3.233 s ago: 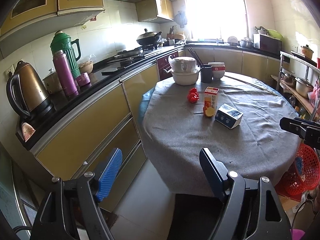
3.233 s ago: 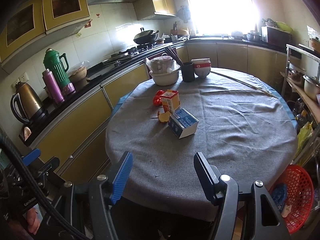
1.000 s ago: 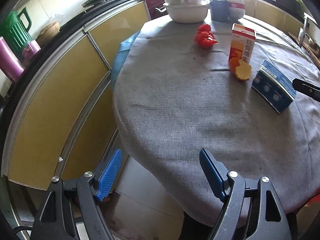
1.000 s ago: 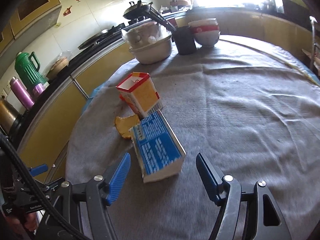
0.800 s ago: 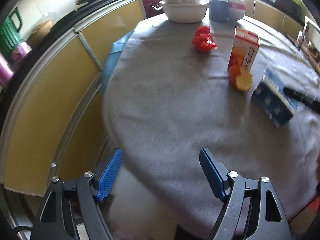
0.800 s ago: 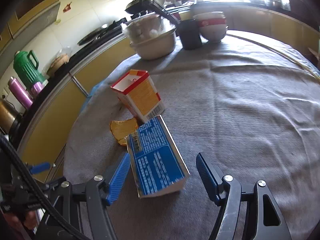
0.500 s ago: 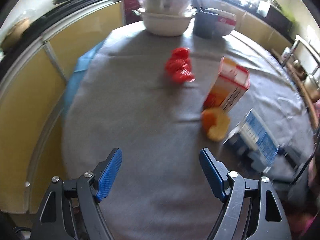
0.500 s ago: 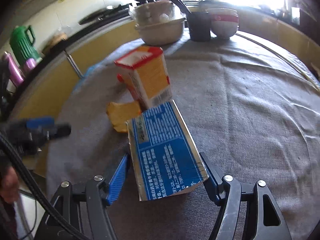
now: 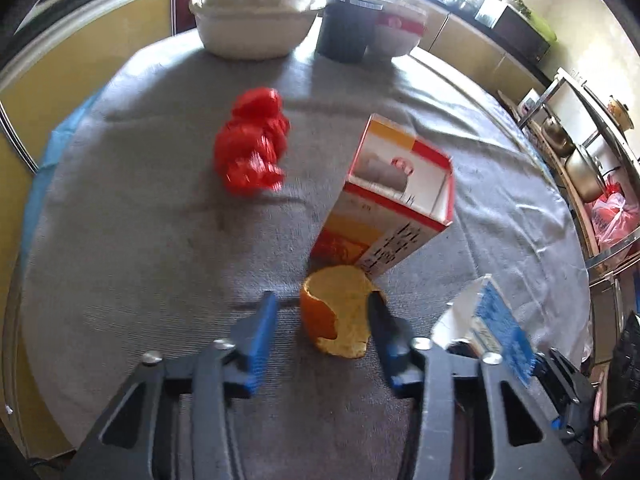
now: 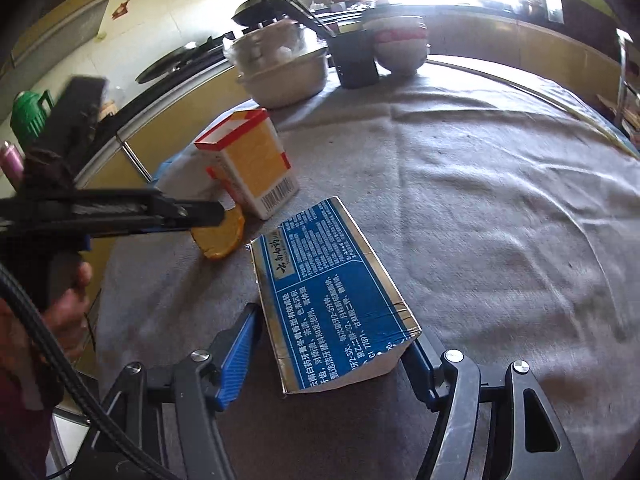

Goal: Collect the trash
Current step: 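Grasp the orange peel with the left tool while the right tool grasps the blue-printed box, then lift the orange peel and blue-printed box off the table with both tools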

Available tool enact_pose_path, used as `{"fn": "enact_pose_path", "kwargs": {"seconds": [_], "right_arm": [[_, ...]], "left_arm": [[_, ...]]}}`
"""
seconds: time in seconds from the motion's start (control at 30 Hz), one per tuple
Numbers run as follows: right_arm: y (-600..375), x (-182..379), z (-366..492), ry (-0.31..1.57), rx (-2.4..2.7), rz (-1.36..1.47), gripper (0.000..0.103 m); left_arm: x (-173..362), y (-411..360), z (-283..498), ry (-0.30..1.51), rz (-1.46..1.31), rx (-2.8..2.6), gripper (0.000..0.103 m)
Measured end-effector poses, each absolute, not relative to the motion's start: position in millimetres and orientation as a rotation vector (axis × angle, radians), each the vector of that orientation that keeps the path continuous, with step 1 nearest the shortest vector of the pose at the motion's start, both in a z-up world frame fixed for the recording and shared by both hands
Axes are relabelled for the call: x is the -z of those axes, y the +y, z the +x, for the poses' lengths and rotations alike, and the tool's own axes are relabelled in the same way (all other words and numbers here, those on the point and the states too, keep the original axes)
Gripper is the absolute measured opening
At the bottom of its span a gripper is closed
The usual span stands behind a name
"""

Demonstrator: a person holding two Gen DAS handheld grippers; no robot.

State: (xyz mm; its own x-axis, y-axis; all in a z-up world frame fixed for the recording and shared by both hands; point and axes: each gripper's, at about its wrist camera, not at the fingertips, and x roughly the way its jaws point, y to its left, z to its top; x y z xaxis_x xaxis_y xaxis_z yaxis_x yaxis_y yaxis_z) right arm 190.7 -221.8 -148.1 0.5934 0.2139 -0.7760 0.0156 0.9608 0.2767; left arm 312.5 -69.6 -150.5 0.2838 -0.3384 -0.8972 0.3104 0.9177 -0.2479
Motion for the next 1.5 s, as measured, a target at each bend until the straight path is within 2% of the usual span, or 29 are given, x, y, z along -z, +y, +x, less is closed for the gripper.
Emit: {"fn": "enact_pose_path", "kwargs": {"seconds": [0.17, 0.5, 0.67, 0.8, 0.9, 1.27, 1.33, 1.4, 1.5], "right_arm": [[-228, 148, 181, 0.923, -0.108, 0.294, 0.069], [-222, 138, 165, 0.884, -0.112, 0.300, 0.068], [-222, 133, 157, 0.865, -0.108, 0.297, 0.062], [-221, 131, 154, 0.871, -0.126, 0.294, 0.063], [-218, 130, 159, 0.869, -0.125, 0.244, 0.069], [-206, 151, 190, 0.947, -0.115, 0.163, 0.069], [-199, 153, 192, 0.950, -0.106, 0.137, 0.068], [-194, 153, 192, 0.950, -0.108, 0.117, 0.062], [-192, 152, 190, 0.950, -0.106, 0.127, 0.060]], "left_arm": [[158, -72, 311, 1.191, -0.028, 0.443, 0.012], [135, -57, 275, 1.087, -0.023, 0.419, 0.009], [114, -57, 254, 1.030, 0.037, 0.372, 0.009], [102, -60, 241, 0.990, 0.095, 0.338, 0.009], [98, -58, 229, 0.966, 0.134, 0.310, 0.009], [85, -27, 199, 0.942, 0.116, 0.286, 0.009], [83, -22, 195, 0.936, 0.110, 0.277, 0.009], [82, -19, 193, 0.938, 0.100, 0.276, 0.009], [79, -17, 189, 0.937, 0.089, 0.279, 0.009]]}}
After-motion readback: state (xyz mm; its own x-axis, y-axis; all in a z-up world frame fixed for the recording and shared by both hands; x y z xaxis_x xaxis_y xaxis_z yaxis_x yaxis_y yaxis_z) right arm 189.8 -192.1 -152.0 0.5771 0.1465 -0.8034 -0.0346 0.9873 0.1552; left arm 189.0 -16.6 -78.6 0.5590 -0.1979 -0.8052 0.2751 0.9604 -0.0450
